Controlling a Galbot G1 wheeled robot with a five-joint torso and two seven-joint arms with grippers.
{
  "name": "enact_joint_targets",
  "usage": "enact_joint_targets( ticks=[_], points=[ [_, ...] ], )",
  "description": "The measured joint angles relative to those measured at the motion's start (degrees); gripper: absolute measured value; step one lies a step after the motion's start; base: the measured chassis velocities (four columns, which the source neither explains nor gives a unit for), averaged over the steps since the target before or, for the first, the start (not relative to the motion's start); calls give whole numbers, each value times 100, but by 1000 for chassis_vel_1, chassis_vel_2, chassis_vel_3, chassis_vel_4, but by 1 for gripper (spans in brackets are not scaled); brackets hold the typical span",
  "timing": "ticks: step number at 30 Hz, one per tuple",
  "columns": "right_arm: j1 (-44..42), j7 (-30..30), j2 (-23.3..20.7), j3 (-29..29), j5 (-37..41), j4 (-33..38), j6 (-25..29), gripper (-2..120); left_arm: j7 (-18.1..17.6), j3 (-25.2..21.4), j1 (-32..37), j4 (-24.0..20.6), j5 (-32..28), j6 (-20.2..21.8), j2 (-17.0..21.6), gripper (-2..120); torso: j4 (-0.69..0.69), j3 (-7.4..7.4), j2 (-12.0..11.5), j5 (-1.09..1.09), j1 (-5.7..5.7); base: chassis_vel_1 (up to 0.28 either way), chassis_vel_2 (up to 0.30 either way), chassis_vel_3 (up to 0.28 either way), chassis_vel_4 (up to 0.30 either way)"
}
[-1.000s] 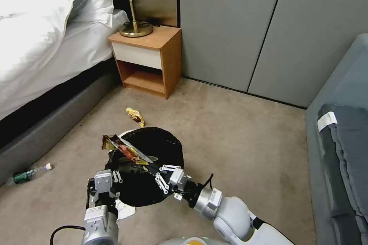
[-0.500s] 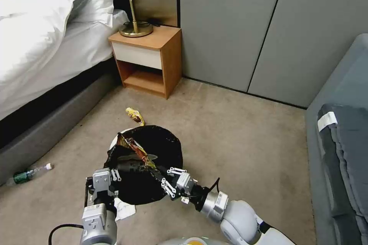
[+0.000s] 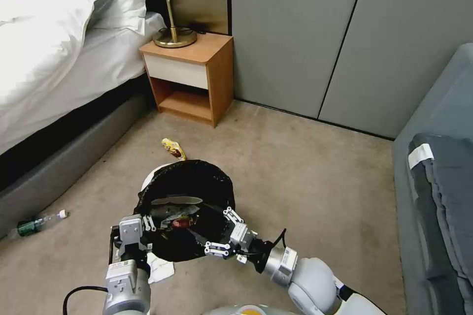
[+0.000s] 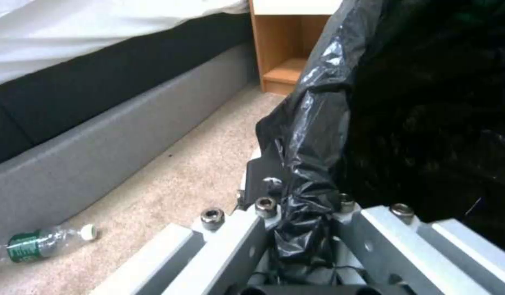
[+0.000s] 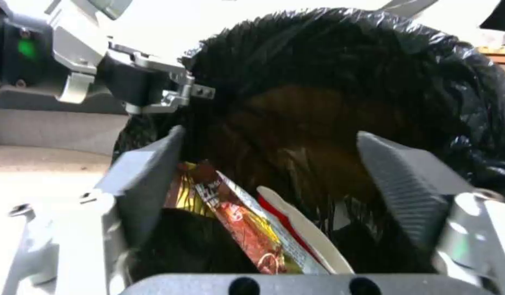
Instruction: Pick up the trash bin, then pick up the garbage from the floor and place it into the trash bin.
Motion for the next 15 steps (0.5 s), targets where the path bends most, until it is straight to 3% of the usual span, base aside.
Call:
enact_joint_targets(
  ticks=[5, 11, 15],
  points=[
    [2, 0, -9, 51, 54, 105, -9, 99, 1, -6, -18, 4, -5, 14, 4, 0, 0, 0, 0, 0, 0, 0, 0, 0, 0],
    [-1, 8, 12, 135, 90, 291, -2, 100, 3, -6, -39, 23, -4, 24, -2, 0, 0, 0, 0, -1, 0, 0, 0, 0, 0],
    [15, 157, 186, 380, 136, 824, 7, 100, 6, -26, -53, 92, -10, 25, -3, 0, 1, 0, 0, -1, 0, 0, 0, 0, 0]
  ],
)
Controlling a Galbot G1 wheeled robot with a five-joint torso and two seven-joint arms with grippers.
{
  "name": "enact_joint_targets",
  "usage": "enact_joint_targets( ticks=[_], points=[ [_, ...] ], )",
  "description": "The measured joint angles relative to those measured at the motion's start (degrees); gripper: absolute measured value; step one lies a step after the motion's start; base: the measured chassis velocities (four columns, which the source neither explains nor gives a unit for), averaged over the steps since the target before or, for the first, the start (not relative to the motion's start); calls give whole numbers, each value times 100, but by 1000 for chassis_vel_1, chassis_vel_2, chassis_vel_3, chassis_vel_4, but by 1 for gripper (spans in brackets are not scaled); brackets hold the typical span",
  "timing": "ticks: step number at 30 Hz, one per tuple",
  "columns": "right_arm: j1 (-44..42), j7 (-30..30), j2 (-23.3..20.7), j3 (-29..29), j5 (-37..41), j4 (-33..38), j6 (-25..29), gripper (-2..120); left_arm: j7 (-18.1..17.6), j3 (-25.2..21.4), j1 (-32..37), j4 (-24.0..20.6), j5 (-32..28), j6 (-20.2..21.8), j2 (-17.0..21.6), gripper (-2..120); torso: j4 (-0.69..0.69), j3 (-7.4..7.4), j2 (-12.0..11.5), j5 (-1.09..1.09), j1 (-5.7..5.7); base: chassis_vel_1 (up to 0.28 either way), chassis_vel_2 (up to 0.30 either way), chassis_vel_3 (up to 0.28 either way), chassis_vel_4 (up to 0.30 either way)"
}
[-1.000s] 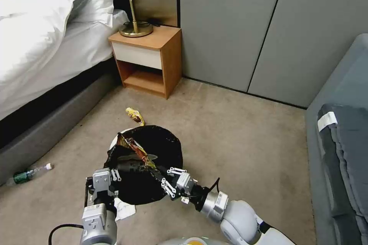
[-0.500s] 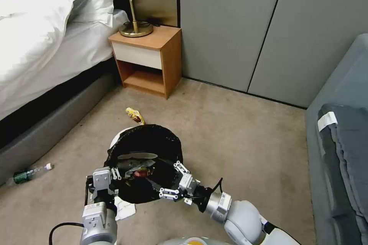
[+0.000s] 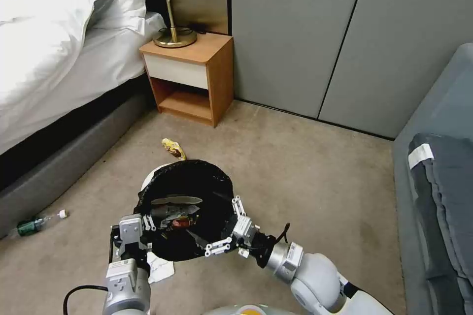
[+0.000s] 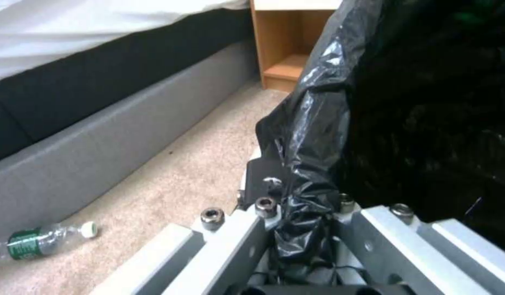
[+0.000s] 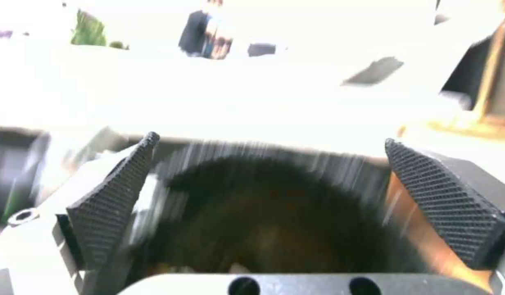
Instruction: Pick up the trash bin, then pick up the garbage from the floor and place it into the trash bin.
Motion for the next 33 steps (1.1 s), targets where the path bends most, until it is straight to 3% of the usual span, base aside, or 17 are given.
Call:
enact_joint_targets(
  ticks=[3, 7, 14, 21, 33],
  points=[
    [-99, 361, 139, 315, -13, 710, -68, 100, 0, -20, -2, 36, -7, 0, 1, 0, 0, 0, 0, 0, 0, 0, 0, 0, 0],
    [-394, 882, 261, 711, -310, 1137, -123, 100, 0, -69, -1, 36, -41, 8, 33, 0, 0, 0, 0, 0, 0, 0, 0, 0, 0],
    [-1077, 1837, 900, 1193, -815, 967, -152, 100, 4, -174, -21, 36, -194, 9, 48, 0, -1, 0, 0, 1, 0, 0, 0, 0, 0],
    [-1351, 2098, 1309, 1305, -920, 412, 126, 100, 13, -193, -19, 36, -271, -4, 65, 0, -1, 0, -1, 1, 0, 0, 0, 0, 0],
    [-1290, 2103, 1230, 1417, -943, 280, 149, 100, 2, -201, 6, 18, -298, -20, 58, 0, 0, 0, -1, 1, 0, 0, 0, 0, 0]
  ],
)
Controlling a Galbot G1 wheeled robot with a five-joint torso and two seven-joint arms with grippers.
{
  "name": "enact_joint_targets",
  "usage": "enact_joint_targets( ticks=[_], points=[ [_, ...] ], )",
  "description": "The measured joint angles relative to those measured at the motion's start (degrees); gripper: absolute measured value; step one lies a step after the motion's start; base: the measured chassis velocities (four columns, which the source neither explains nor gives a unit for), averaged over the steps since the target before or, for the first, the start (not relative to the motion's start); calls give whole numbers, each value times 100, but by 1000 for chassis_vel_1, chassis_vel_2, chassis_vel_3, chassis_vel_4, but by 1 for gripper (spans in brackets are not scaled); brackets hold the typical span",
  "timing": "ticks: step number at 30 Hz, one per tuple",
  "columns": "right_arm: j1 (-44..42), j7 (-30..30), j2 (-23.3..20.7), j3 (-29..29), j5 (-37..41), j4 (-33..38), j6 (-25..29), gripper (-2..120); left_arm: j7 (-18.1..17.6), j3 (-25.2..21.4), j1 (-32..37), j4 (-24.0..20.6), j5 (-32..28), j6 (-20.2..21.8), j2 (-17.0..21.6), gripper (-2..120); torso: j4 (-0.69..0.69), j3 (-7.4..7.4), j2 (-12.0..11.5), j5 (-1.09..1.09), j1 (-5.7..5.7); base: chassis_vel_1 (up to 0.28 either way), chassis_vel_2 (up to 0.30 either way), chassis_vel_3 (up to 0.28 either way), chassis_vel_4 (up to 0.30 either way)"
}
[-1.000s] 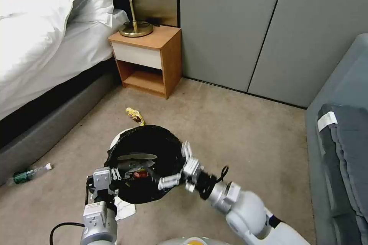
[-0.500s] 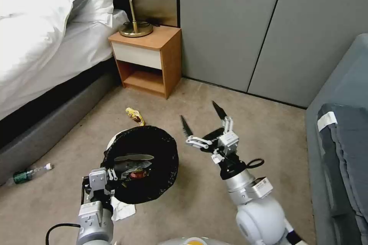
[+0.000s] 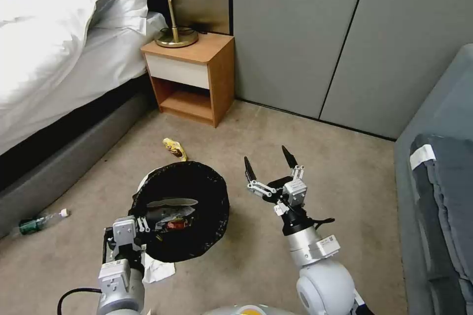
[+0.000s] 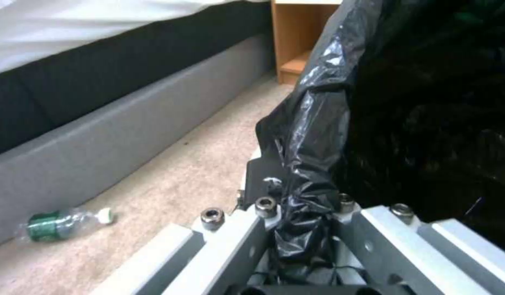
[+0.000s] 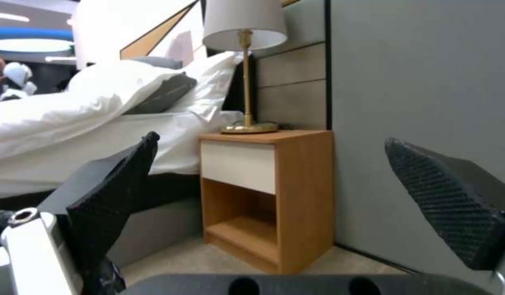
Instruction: Pick up the trash bin, then pick up the garbage from the floor and place it into the trash bin.
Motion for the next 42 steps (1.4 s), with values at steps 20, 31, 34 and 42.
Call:
enact_joint_targets(
  ticks=[20, 31, 34, 42],
  points=[
    [126, -33, -81, 91, 32, -67, -36, 100, -6, -8, -48, -22, -12, 16, 14, 0, 1, 0, 0, 0, 0, 91, 89, 83, 82],
    [211, -90, -136, 175, 68, -166, -70, 100, -12, -15, -54, -9, -22, 14, 8, 0, 2, 0, 0, 0, 0, 103, 108, 111, 112],
    [231, -118, -155, 211, 93, -196, -86, 100, -12, -13, -50, 1, -21, 9, 6, 0, 0, 0, 0, 0, 0, 28, 50, 3, 21],
    [555, -498, -372, 459, 192, -629, -292, 100, -13, -5, -18, -12, -15, -3, 3, 0, -1, 0, 0, 1, 0, 0, 0, 0, 0]
  ],
)
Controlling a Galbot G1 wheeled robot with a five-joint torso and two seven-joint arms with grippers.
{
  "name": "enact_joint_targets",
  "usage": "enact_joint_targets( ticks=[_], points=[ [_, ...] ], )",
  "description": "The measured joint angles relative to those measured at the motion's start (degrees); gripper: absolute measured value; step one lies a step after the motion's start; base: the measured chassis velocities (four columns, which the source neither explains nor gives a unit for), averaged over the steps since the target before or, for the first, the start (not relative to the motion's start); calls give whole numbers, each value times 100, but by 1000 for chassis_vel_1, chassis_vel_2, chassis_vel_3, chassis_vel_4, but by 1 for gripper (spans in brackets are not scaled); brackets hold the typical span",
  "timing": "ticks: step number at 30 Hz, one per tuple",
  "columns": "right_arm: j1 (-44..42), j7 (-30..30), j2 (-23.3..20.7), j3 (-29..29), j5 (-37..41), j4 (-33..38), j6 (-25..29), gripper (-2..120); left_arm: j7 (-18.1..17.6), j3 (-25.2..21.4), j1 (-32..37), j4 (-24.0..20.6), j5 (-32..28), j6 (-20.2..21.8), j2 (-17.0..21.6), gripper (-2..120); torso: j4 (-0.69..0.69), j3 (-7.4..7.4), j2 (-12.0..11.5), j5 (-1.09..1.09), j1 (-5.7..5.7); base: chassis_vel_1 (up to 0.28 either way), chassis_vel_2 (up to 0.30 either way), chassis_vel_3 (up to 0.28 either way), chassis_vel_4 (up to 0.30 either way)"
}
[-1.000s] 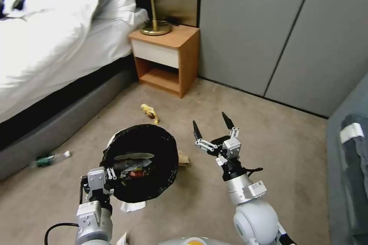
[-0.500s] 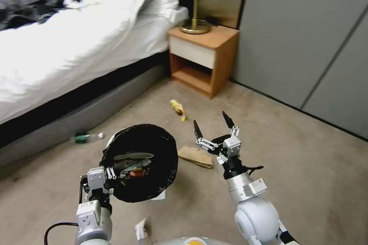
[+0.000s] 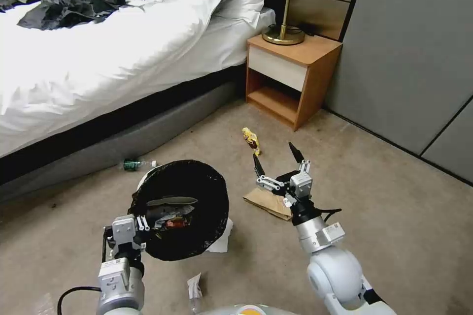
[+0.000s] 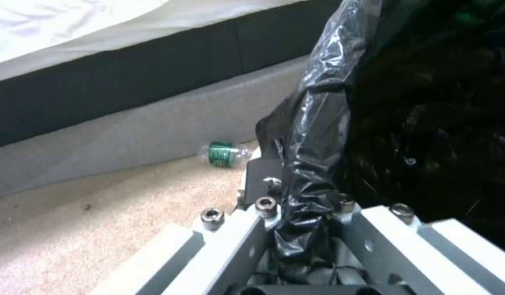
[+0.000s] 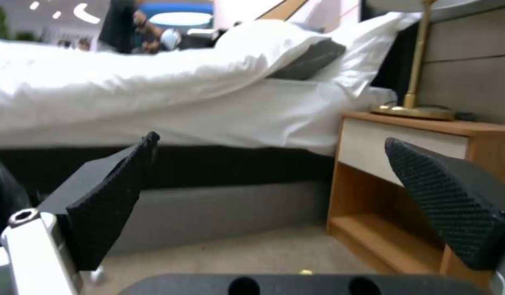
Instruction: Pick up the trash bin, then pick up the garbage from the floor and place it into the trash bin.
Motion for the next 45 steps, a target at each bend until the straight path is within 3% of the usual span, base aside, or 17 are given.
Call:
enact_joint_targets(
  ticks=[10, 16, 23, 34, 45],
  points=[
    [1283, -1196, -544, -115, -32, -1431, -629, 100, -8, 18, 111, -78, 59, -63, -37, 0, 2, 0, 0, -1, 0, 0, 0, 0, 0],
    [1918, -1428, -515, -305, -12, -2294, -831, 100, -16, 17, 116, -79, 99, -64, -51, 0, 2, 0, 0, 0, 0, 0, 0, 0, 0],
    [2572, -2159, -480, -537, 157, -3303, -1341, 100, -22, 36, 128, -69, 156, -67, -82, 0, 0, 0, 0, -1, 0, 0, 0, 0, 0],
    [3123, -2371, -125, -669, -15, -4679, -1365, 100, -27, 69, 139, -65, 209, -67, -96, 0, 1, 0, 0, 0, 1, 0, 0, 0, 0],
    [3274, -2178, -27, -638, -72, -5331, -1380, 100, -31, 48, 153, -76, 203, -67, -92, 0, 1, 0, 0, -1, 0, 0, 0, 0, 0]
  ],
)
